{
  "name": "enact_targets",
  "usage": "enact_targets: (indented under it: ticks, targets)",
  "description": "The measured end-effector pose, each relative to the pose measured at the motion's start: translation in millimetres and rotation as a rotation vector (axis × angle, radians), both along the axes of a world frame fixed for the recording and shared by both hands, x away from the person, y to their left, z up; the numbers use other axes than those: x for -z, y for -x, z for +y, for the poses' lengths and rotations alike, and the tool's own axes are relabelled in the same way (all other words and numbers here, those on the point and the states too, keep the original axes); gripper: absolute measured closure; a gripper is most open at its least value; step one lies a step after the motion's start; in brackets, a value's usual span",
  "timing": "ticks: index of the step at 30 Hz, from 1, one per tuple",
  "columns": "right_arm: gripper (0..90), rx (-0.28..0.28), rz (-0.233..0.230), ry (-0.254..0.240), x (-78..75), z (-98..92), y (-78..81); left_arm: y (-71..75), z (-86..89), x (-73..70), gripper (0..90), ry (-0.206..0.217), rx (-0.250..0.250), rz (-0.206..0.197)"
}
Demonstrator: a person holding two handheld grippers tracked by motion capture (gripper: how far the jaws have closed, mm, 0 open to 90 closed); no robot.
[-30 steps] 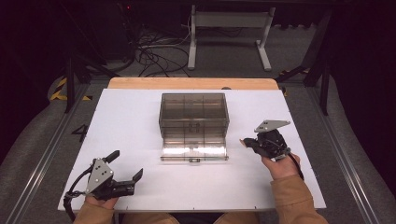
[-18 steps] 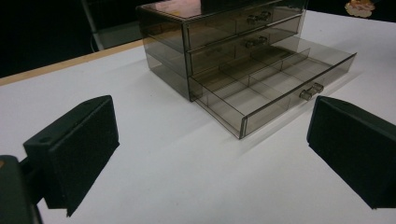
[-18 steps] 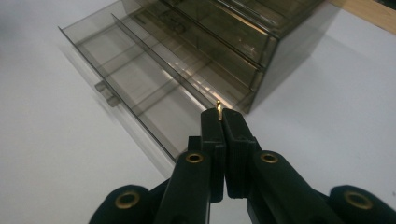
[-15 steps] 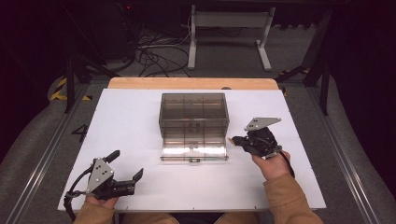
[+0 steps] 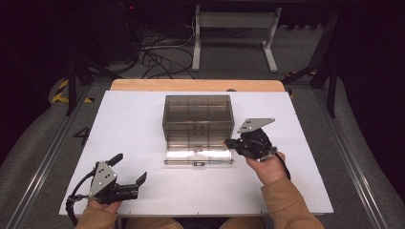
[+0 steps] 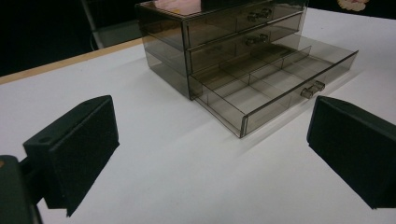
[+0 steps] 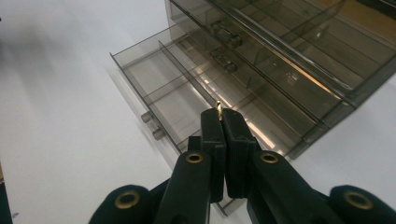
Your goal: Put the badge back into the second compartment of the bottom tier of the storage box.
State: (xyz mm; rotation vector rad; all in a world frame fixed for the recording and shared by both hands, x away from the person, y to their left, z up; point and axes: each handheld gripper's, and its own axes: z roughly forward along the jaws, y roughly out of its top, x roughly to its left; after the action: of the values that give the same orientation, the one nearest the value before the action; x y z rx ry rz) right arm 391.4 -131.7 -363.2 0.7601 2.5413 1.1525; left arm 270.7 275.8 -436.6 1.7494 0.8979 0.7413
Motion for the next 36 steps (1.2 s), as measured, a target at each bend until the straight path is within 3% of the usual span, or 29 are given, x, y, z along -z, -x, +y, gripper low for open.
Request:
enact_targets:
  ticks: [24,36]
  targets:
    - [88.6,-0.091,0.021,0.006,6.2,42.4,-3.3,-0.3,0.2,0.0,2.8,0.0,0.001,0.001]
    - [88.6,-0.125,0.055,0.011,24.2,64.5,-9.5,-0.3,0.3,0.0,2.8,0.0,0.006,-0.001]
